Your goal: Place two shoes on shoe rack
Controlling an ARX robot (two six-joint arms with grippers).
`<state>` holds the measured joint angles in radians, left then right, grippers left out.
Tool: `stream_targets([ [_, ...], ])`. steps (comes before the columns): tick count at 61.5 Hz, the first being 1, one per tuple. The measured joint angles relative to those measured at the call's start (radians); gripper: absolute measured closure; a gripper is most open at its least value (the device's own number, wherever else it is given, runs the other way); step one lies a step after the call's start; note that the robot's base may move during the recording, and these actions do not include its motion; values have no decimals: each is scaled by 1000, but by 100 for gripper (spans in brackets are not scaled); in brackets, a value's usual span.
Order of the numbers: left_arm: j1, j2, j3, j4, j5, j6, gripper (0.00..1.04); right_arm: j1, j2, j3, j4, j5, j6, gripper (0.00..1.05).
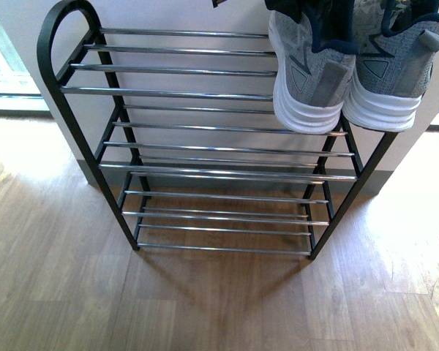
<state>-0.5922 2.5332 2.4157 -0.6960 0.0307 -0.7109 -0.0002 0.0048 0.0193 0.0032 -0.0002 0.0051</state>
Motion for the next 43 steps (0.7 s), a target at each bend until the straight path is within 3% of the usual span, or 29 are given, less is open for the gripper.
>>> stream_targets([
  [21, 0, 53, 89, -44, -5, -74, 103, 0, 0, 0, 0, 0, 0, 9],
  [43, 4, -1, 13, 8, 19, -100, 42, 0, 0, 0, 0, 0, 0, 9],
])
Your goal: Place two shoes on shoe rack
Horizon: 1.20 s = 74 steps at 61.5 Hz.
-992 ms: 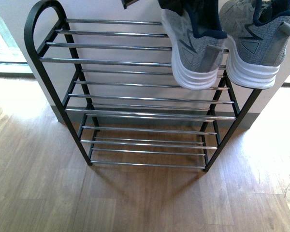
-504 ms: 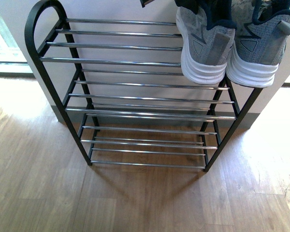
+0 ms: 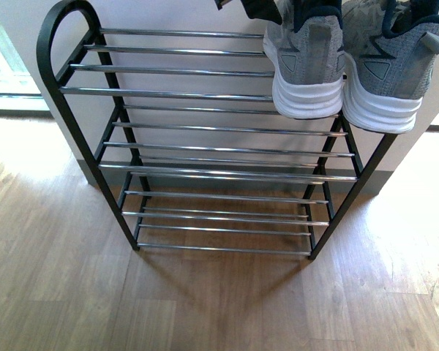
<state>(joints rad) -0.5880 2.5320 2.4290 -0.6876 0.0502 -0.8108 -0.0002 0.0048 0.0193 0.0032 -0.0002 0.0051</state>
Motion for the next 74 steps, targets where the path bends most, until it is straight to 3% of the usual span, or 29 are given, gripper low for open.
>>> stream_targets([
  [13, 15, -124, -96, 19, 27, -7, 8, 0, 0, 0, 0, 0, 0, 9],
  [23, 48, -243, -186, -17, -27, 11, 9, 0, 0, 0, 0, 0, 0, 9],
  [35, 148, -410, -442, 19, -148, 121, 9, 0, 0, 0, 0, 0, 0, 9],
  [40, 211, -503, -580, 83, -272, 181, 9, 0, 0, 0, 0, 0, 0, 9],
  [51, 301, -660, -733, 276, -413, 431, 9, 0, 0, 0, 0, 0, 0, 9],
  [56, 336, -759, -870, 388, -419, 513, 9, 0, 0, 0, 0, 1, 0, 9],
  [74, 357, -795, -924, 399, -421, 570, 9, 0, 0, 0, 0, 0, 0, 9],
])
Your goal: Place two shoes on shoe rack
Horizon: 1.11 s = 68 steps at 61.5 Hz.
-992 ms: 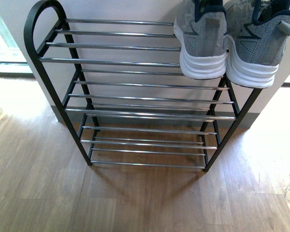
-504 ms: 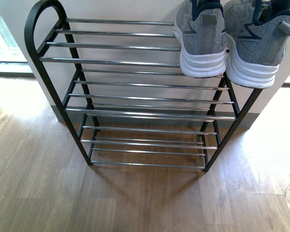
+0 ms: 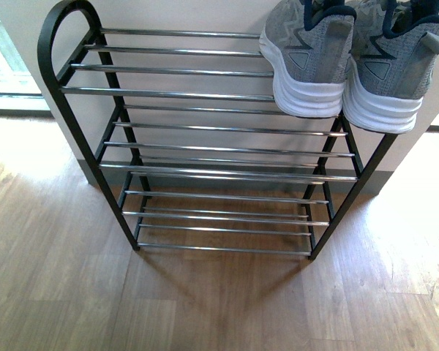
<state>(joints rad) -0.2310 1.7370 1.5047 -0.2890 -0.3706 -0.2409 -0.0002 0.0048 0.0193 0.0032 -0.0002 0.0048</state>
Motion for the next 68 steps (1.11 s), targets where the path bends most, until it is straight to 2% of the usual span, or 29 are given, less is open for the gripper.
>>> stream_targets([
  [28, -3, 0, 0, 0, -8, 6, 9, 0, 0, 0, 0, 0, 0, 9],
  [29, -10, 4, 5, -10, -56, -11, 9, 0, 0, 0, 0, 0, 0, 9],
  [30, -19, 10, 16, -22, -175, -43, 9, 0, 0, 0, 0, 0, 0, 9],
  [32, -30, 18, 44, -64, -320, -106, 9, 0, 0, 0, 0, -1, 0, 9],
  [35, -39, 18, 75, -105, -441, -138, 9, 0, 0, 0, 0, 0, 0, 9],
  [52, -137, -99, 77, -164, -534, -149, 9, 0, 0, 0, 0, 0, 0, 9],
  [64, -169, -95, 90, -198, -586, -117, 9, 0, 0, 0, 0, 0, 0, 9],
  [68, -173, -95, 90, -197, -657, -90, 9, 0, 0, 0, 0, 0, 0, 9],
])
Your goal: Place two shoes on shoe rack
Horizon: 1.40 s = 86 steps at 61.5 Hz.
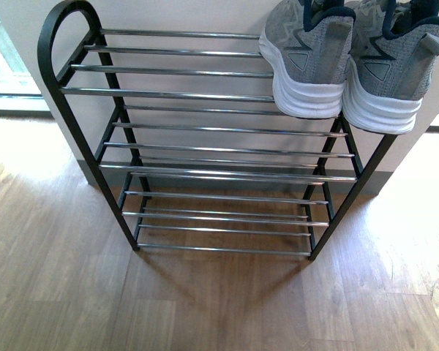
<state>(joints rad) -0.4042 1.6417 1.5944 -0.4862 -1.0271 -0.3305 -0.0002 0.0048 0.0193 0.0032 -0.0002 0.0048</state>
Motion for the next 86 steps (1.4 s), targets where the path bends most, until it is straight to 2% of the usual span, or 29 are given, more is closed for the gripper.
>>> stream_targets([
  [3, -2, -4, -1, 0, -34, 16, 9, 0, 0, 0, 0, 0, 0, 9],
  [5, 11, -30, -45, 90, 62, 62, 13, 0, 0, 0, 0, 0, 0, 9],
  [9, 53, -135, -243, 420, 396, 172, 26, 0, 0, 0, 0, 2, 0, 9],
  [10, 58, -151, -273, 463, 433, 185, 28, 0, 0, 0, 0, 1, 0, 9],
  [11, 74, -198, -362, 581, 541, 214, 33, 0, 0, 0, 0, 1, 0, 9],
  [15, 115, -317, -577, 814, 716, 272, 47, 0, 0, 0, 0, 0, 0, 9],
  [19, 148, -394, -727, 926, 768, 294, 60, 0, 0, 0, 0, 0, 0, 9],
  [22, 176, -451, -871, 989, 801, 307, 74, 0, 0, 0, 0, 0, 0, 9],
  [27, 205, -505, -1015, 1038, 839, 312, 92, 0, 0, 0, 0, 0, 0, 9],
  [32, 226, -550, -1091, 1066, 853, 315, 104, 0, 0, 0, 0, 0, 0, 9],
  [56, 319, -798, -1390, 1120, 946, 320, 104, 0, 0, 0, 0, 0, 0, 9],
  [60, 363, -836, -1417, 1112, 1012, 321, 104, 0, 0, 0, 0, 0, 0, 9],
  [66, 399, -887, -1452, 1094, 1019, 321, 104, 0, 0, 0, 0, 0, 0, 9],
  [86, 400, -1056, -1527, 999, 1025, 321, 104, 0, 0, 0, 0, 0, 0, 9],
])
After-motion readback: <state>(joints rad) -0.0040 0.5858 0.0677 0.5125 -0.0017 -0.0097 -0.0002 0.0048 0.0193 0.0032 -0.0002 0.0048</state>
